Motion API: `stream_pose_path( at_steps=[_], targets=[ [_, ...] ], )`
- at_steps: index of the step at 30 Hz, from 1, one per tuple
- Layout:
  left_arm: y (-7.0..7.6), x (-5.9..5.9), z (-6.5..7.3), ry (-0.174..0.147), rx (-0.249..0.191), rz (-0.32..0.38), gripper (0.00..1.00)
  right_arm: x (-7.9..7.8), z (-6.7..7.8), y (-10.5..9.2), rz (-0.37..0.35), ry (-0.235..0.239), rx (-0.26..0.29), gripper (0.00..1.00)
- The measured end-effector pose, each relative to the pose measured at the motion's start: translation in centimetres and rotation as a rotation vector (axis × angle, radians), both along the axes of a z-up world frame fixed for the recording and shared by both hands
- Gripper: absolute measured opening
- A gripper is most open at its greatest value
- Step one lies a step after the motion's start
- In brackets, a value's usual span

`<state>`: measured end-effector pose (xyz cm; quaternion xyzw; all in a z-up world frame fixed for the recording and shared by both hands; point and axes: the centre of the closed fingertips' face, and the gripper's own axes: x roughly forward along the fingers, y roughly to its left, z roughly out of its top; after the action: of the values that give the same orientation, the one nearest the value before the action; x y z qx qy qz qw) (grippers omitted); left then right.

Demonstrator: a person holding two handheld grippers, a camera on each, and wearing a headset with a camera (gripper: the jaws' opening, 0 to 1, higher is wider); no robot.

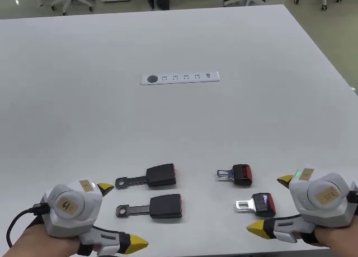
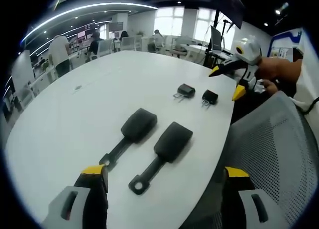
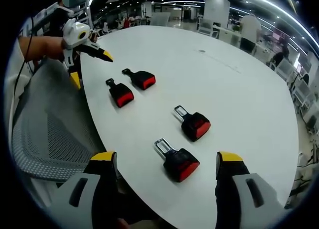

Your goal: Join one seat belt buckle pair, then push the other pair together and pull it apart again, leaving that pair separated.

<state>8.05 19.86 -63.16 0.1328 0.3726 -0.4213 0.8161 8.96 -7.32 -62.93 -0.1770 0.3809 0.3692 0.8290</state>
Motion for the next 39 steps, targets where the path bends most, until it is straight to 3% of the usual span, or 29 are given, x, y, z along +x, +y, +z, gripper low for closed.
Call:
stream_pose_path(
  at_steps=[39],
  targets=[
    [-0.25, 0.11, -0.14, -0.023, 0.005, -0.008, 0.95, -0.7, -0.6, 0.35, 0.008, 0.006, 0.0, 0.78]
  ],
)
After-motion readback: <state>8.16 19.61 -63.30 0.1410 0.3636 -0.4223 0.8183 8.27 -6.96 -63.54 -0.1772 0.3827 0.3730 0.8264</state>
